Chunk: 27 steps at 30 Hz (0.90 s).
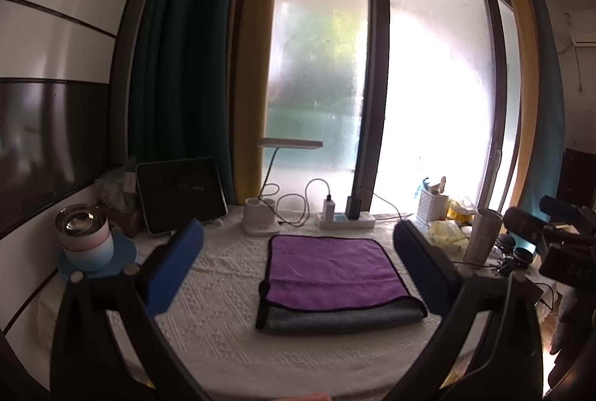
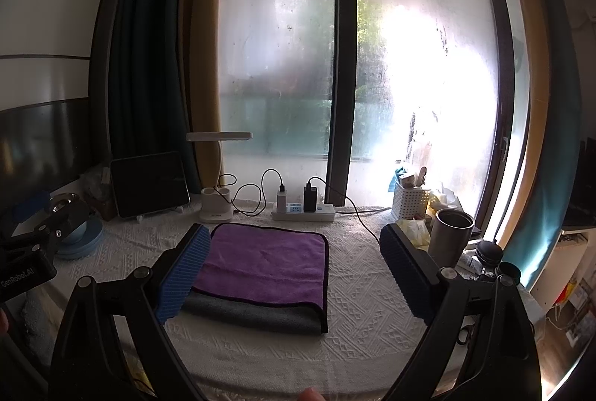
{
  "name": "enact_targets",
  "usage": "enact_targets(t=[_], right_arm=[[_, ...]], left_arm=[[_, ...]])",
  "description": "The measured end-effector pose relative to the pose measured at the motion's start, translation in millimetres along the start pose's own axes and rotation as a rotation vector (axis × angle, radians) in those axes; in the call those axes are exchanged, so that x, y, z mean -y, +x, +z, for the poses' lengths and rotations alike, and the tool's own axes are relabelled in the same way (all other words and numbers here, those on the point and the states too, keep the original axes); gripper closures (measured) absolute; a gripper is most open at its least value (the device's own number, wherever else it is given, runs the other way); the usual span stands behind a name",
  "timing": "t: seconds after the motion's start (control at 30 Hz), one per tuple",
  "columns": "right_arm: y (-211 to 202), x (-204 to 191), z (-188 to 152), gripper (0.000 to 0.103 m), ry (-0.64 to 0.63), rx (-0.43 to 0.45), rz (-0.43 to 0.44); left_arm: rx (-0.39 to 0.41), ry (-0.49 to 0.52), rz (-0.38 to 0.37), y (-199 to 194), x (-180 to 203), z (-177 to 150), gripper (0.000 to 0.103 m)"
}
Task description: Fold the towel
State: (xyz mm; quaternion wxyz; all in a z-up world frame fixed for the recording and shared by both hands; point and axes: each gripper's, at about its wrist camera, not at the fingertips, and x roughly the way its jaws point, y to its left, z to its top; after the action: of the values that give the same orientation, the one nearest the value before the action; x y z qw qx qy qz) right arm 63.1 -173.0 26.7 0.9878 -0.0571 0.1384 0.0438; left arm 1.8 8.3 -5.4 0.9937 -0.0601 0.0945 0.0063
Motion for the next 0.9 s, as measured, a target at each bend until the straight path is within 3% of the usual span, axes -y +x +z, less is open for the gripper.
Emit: enact_targets(t=[0.9], right_arm=[[0.5,0.7,-0.2,0.009,0.0,-0.001,0.0]], left_arm=[[0.004,0.001,-0.001,-1.1,-0.3,-0.5,0.0]])
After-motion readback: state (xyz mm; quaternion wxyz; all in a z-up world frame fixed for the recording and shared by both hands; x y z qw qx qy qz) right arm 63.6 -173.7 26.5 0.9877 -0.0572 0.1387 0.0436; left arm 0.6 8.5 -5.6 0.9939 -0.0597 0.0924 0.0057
